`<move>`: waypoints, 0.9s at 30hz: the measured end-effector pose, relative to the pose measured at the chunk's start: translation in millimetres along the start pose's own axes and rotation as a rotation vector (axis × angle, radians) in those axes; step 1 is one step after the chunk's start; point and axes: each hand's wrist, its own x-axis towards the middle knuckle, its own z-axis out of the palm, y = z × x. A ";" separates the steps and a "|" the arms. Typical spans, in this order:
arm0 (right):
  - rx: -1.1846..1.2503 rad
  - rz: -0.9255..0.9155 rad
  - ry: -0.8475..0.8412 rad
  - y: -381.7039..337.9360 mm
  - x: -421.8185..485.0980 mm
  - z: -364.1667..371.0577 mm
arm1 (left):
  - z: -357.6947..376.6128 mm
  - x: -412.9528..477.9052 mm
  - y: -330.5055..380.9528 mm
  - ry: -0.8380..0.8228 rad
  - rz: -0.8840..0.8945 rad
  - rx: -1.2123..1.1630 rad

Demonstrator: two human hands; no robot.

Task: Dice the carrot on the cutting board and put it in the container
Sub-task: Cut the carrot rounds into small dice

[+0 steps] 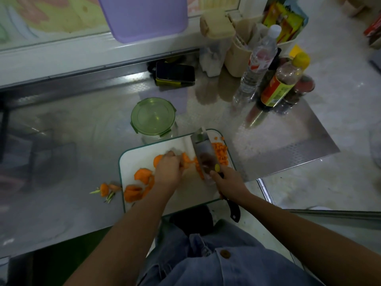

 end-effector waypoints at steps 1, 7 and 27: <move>-0.001 0.001 -0.004 0.7 1.3 0.6 | 0.3 -1.4 -1.6 0.002 -0.013 0.001; 0.018 0.004 0.001 -1.0 1.4 -1.6 | 1.0 -1.4 -6.3 0.045 -0.044 0.070; -0.002 0.036 -0.012 -6.5 -0.3 -1.8 | -6.8 19.4 5.6 -0.044 -0.051 0.138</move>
